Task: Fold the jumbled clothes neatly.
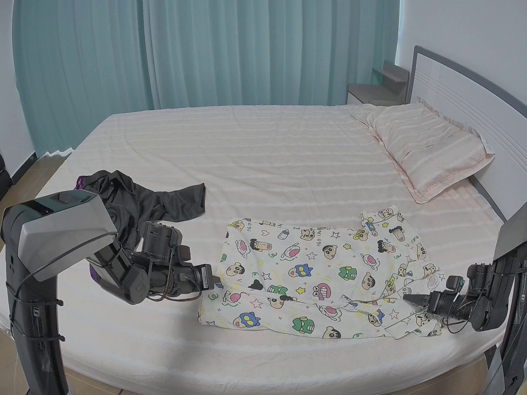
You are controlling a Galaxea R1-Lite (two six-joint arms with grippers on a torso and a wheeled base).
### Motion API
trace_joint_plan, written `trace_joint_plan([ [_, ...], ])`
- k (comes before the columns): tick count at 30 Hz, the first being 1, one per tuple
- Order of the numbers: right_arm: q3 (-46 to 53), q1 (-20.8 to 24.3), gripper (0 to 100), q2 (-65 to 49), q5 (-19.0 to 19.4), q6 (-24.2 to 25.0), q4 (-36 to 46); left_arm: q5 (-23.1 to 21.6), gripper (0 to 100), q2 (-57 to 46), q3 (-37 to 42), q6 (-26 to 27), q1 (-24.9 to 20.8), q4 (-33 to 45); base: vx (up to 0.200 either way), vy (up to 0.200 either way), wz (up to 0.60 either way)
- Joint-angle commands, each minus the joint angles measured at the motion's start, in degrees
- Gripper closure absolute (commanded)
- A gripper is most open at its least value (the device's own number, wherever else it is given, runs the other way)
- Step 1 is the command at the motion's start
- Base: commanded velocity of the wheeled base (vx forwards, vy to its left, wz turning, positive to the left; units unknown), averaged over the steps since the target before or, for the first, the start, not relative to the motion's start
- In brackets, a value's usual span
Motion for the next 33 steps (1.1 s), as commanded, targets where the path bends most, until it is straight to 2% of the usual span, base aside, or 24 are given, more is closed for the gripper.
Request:
trace_joint_plan([
  [1,-0.28,1.26,0,0.52,0.07,-0.12,0.31,-0.02,100,0.4,-0.24,-0.1,-0.06,-0.01,0.0,0.0,0.0],
  [2,-0.28,1.35,0,0.43,0.07,-0.12,0.4,-0.02,100,0.4,-0.24,-0.1,-0.06,-0.01,0.0,0.0,0.0],
  [3,-0.37,1.35,100,0.43,0.07,-0.12,0.4,-0.02,100,0.4,-0.33,-0.36,-0.06,-0.01,0.0,0.0,0.0],
  [9,0.24,-0.06,100,-0.09,1.65,-0.03,-0.39,0.34,100,0.4,-0.42,-1.42,-0.06,-0.01,0.0,0.0,0.0],
  [11,0.95,-1.55,100,-1.32,2.09,-0.12,-0.48,2.18,100,0.49,-0.5,-1.51,-0.06,-0.01,0.0,0.0,0.0],
  [17,2.0,-3.22,100,-3.96,4.64,0.23,-1.36,3.68,100,1.02,-0.59,-2.03,-0.5,-0.01,0.0,0.0,0.0],
  [22,1.65,-3.49,100,-4.14,4.29,1.29,-3.82,6.31,100,2.16,-2.26,-4.06,-1.11,-0.01,0.0,0.0,0.0],
  [26,1.12,-3.49,100,-4.4,3.85,5.07,-5.93,8.95,100,4.36,-4.28,-4.85,-1.2,-0.01,0.0,0.0,0.0],
  [33,-0.72,-3.58,100,-4.49,2.35,6.56,-5.84,9.65,100,6.56,-6.83,-7.84,-1.82,-0.01,0.0,0.0,0.0],
])
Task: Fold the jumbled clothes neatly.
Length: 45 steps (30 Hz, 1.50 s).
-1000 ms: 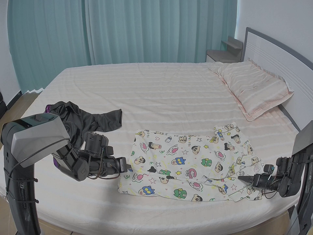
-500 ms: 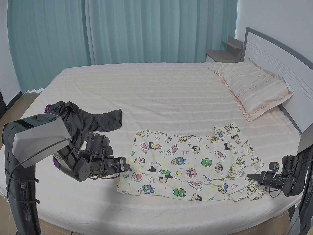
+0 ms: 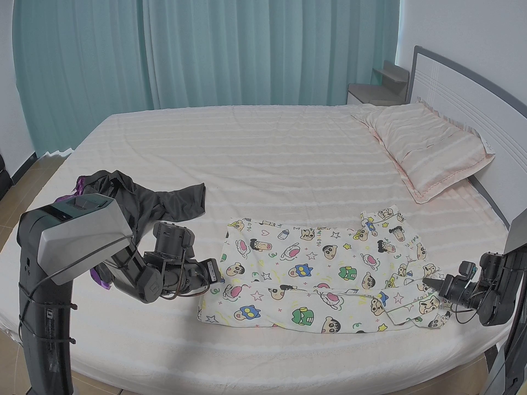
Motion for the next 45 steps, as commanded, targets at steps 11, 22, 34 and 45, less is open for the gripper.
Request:
trace_joint_plan([
  [11,-2.83,0.04,100,1.42,-2.02,0.36,-0.61,0.16,100,5.2,-5.39,-0.93,-1.58,0.5,0.0,0.0,0.0],
  [22,-3.01,-0.23,0,1.77,-2.19,0.36,-0.17,0.25,0,5.02,-5.04,-2.08,-1.58,0.5,0.0,0.0,0.0],
  [34,2.35,-3.04,0,-7.46,-6.59,4.23,-0.78,0.07,0,-6.93,-0.38,-6.21,3.43,6.48,0.0,0.0,0.0],
  [45,6.66,-2.43,0,-11.5,-7.38,6.51,-0.78,-1.51,0,-11.86,7.09,-22.03,3.16,1.82,0.091,0.0,0.0],
])
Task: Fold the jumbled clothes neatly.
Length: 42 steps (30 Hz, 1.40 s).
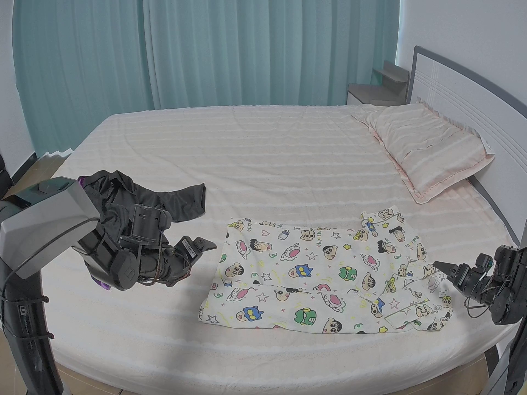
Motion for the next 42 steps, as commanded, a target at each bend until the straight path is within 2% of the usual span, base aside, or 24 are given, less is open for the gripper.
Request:
trace_joint_plan([
  [1,1.59,0.13,0,-2.29,-0.24,0.18,-0.78,-0.61,0,-2.59,4.87,-0.66,-0.25,-3.56,0.2,0.0,0.0],
  [6,1.68,0.13,0,-2.2,-0.42,0.18,-0.78,-0.52,0,-2.32,7.15,-1.01,-0.52,-6.2,0.0,0.0,0.0],
  [13,1.59,1.63,0,-2.12,-0.42,0.27,-0.78,-0.08,0,-1.97,7.24,-5.67,-1.92,-7.08,0.0,0.0,0.0],
  [21,0.98,3.39,0,-2.03,-1.73,0.18,-0.78,-0.08,0,-1.71,7.07,-7.25,-4.21,-7.08,0.0,-0.2,0.0],
  [37,0.62,6.2,0,-2.03,-4.02,0.27,-0.78,0.18,0,-0.92,6.71,-6.99,-4.56,-7.17,0.0,-0.2,0.0],
  [42,0.62,7.34,0,-2.03,-4.19,0.36,-0.78,2.55,0,-0.83,6.71,-7.16,-4.56,-8.66,0.0,0.0,0.0],
])
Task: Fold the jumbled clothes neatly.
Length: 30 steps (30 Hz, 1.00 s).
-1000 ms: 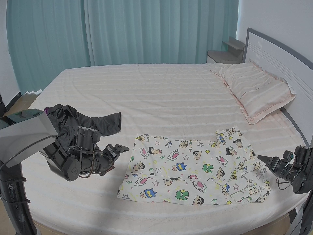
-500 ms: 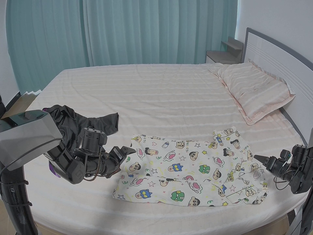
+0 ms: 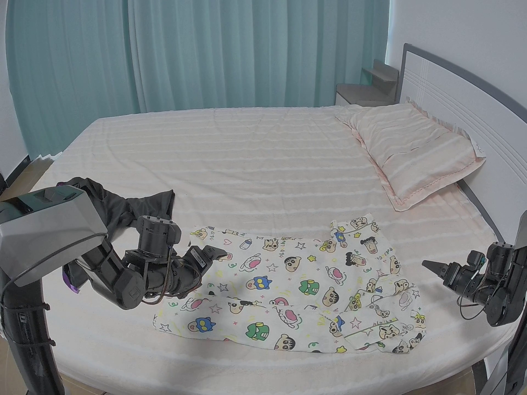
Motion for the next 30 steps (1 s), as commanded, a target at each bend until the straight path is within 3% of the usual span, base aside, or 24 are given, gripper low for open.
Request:
trace_joint_plan([
  [1,-0.01,0.73,0,0.03,-0.07,0.03,-0.76,1.04,0,0.29,0.07,-0.13,-0.04,-0.99,0.0,0.0,0.0],
  [11,-0.01,2.32,0,0.38,-0.78,0.12,-0.76,1.48,0,-0.15,1.65,-0.04,-0.04,-3.45,0.12,0.0,0.0],
  [16,-0.01,2.32,0,0.21,-1.13,0.12,-0.76,5.52,0,-0.59,0.95,0.58,0.4,-3.98,0.0,0.0,0.0],
  [18,0.08,2.32,0,0.03,-1.3,0.12,-0.76,7.98,0,-0.59,-0.11,2.95,1.28,-3.89,0.0,0.0,0.0],
  [22,0.17,2.4,0,-0.06,-1.39,0.12,-0.76,8.42,0,0.03,-3.8,10.86,5.24,-1.96,0.0,0.0,0.0],
  [28,0.34,3.2,0,0.38,-2.36,0.12,-0.76,8.34,0,1.96,-16.54,13.23,10.07,11.31,0.0,0.0,0.0],
  [29,0.17,3.9,0,0.65,-2.8,0.12,-0.76,7.81,0,5.04,-24.98,13.85,12.27,19.13,0.0,0.0,0.0],
  [30,0.25,4.16,0,0.82,-2.8,0.21,-0.76,7.81,0,7.06,-28.76,14.2,13.06,21.42,0.0,0.0,0.0],
])
